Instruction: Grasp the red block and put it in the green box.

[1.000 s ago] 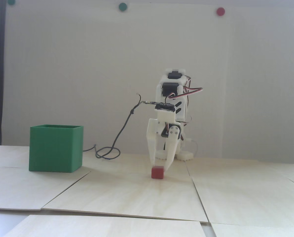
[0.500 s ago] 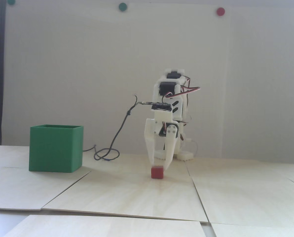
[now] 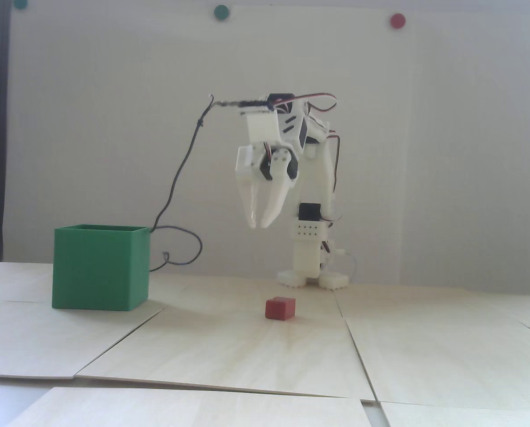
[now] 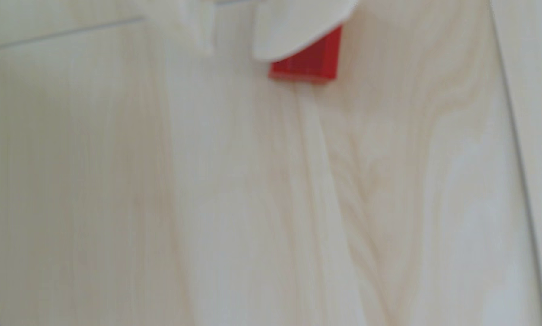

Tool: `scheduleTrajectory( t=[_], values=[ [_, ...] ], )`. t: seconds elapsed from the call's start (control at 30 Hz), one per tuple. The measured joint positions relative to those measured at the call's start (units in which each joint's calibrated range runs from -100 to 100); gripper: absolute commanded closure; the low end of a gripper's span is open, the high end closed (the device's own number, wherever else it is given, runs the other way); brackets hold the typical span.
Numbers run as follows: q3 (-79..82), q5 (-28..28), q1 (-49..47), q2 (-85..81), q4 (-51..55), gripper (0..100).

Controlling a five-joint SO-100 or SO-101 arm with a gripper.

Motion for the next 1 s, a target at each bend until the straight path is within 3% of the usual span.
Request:
scheduleTrajectory(
  t=[0.37, 0.47, 0.6, 1.0],
  values=[
    [-1.88, 0.00, 4.74, -10.38, 0.00, 97],
    [-1.70, 0.00, 4.36, -10.38, 0.83, 93],
    [3.22, 0.00, 4.51, -10.54, 1.08, 87],
    [14.32, 0.00, 1.83, -6.56, -3.41, 87]
  ],
)
